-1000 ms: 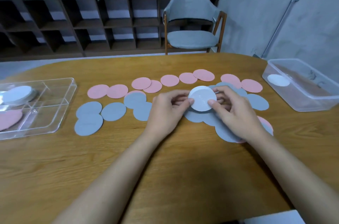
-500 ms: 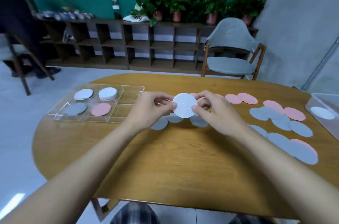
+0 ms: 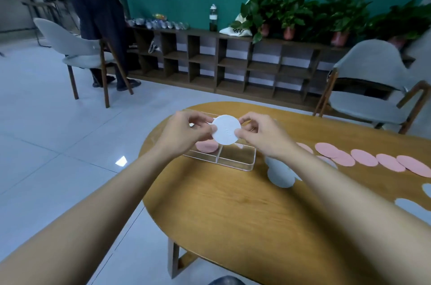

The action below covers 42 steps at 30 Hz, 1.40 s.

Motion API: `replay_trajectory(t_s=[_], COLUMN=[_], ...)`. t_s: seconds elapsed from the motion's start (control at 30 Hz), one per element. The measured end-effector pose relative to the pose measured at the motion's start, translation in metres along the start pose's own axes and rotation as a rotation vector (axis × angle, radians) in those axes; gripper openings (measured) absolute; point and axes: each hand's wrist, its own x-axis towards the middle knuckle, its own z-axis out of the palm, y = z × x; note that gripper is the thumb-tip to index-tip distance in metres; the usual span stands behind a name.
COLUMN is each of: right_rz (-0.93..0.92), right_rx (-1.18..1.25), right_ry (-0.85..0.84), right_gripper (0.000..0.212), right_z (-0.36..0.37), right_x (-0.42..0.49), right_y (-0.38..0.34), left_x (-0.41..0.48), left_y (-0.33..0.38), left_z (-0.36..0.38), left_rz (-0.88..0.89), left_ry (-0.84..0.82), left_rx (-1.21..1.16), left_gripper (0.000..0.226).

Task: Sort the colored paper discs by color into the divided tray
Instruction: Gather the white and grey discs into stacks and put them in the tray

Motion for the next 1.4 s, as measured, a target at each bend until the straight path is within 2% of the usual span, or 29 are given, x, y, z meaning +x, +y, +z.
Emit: replay_trajectory(t_s=[0.33, 0.63, 0.8, 0.9, 1.1, 1.17, 1.27, 1.4], right_rz=[-0.012, 0.085, 0.095, 0.084, 0.081, 0.078, 0.061, 0.039], right_rx=[-0.053, -0.126, -0.244, -0.265, -0.298, -0.314, -0.333, -0.285], right_ry=[-0.037, -0.093, -0.124, -0.163, -0.197, -0.18, -0.124, -0.054], right_gripper=[0.02, 0.022, 0.017, 0.021, 0.023, 0.018, 0.022, 0.026], right_z=[0.078, 0.128, 0.145, 0.146, 0.146, 0.148, 0.15, 0.136], right_x=[0.116, 0.191, 0.204, 0.207, 0.209, 0.206, 0.201, 0.19], right_y=[-0.018, -0.005, -0.001, -0.002, -0.001, -0.001, -0.002, -0.002], left_x=[0.076, 0.132, 0.141, 0.143, 0.144, 0.142, 0.139, 0.133], left_y=[-0.074, -0.125, -0.139, -0.143, -0.149, -0.15, -0.15, -0.139], left_z=[-0.06, -0.065, -0.06, -0.059, -0.063, -0.059, -0.054, -0.053], left_rz=[-0.13, -0.199, -0.176, -0.157, -0.118, -0.109, -0.108, -0.072], left_ry=[0.079, 0.071, 0.103, 0.097, 0.032, 0.057, 0.098, 0.112], left_rx=[0.138, 0.283, 0.332, 0.404, 0.449, 0.442, 0.459, 0.498], left_gripper=[0.015, 0.017, 0.014, 0.015, 0.018, 0.019, 0.001, 0.013])
